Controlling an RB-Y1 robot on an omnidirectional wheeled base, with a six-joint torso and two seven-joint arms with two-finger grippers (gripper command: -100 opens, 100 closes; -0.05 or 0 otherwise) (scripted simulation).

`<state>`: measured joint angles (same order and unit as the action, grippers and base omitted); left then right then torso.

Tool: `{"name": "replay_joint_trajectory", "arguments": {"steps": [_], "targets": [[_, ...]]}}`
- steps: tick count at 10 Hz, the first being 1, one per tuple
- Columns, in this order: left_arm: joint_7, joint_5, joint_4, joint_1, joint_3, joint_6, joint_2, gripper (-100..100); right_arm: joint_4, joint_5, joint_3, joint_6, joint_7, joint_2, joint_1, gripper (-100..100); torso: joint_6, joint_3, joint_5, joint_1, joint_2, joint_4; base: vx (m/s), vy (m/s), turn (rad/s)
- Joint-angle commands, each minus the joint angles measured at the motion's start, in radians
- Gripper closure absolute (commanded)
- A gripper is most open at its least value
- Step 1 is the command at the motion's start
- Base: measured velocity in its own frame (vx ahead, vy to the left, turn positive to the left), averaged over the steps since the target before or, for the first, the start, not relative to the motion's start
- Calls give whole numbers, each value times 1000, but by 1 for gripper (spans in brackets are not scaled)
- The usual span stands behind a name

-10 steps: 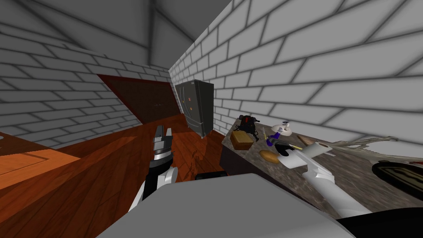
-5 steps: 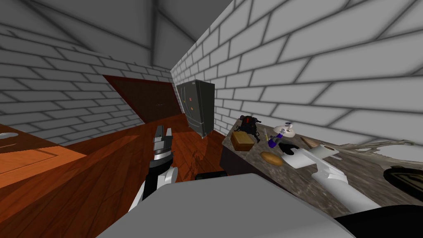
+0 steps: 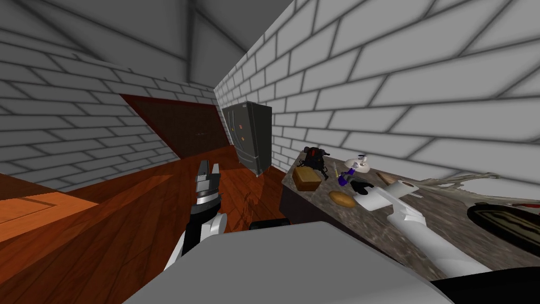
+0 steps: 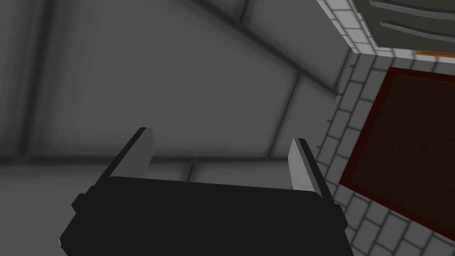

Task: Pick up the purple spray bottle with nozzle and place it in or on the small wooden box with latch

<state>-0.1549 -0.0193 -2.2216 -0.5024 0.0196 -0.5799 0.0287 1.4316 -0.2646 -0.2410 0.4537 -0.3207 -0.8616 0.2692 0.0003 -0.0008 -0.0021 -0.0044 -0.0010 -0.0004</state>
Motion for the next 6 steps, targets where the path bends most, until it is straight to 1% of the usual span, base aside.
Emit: {"name": "replay_joint_trajectory", "arguments": {"steps": [1, 2, 3, 4, 5, 6], "targets": [[0, 0, 0, 0, 0, 0, 0, 0, -12, 1, 17, 5, -6, 1, -42, -100, 0, 0, 0, 0, 0, 0, -30, -12, -54], [0, 0, 0, 0, 0, 0, 0, 0, -51, -3, 49, 3, -16, 5, -73, -100, -1, 0, 0, 0, 0, 0, -34, -18, -105], [0, 0, 0, 0, 0, 0, 0, 0, -51, -3, 49, 3, -16, 5, -102, -100, 0, 0, 0, 0, 0, 0, -26, -10, -57], [0, 0, 0, 0, 0, 0, 0, 0, -90, -7, 82, 1, -25, 10, -132, -100, -1, 0, 0, 0, 0, 0, -33, -9, -100], [0, 0, 0, 0, 0, 0, 0, 0, -90, -7, 82, 1, -25, 10, -155, -100, 0, 0, 0, 0, 0, 0, -27, -6, -69], [0, 0, 0, 0, 0, 0, 0, 0, -130, -10, 114, 0, -34, 14, -186, -100, 0, 0, 0, 1, 0, 0, -26, -16, -107]]}}
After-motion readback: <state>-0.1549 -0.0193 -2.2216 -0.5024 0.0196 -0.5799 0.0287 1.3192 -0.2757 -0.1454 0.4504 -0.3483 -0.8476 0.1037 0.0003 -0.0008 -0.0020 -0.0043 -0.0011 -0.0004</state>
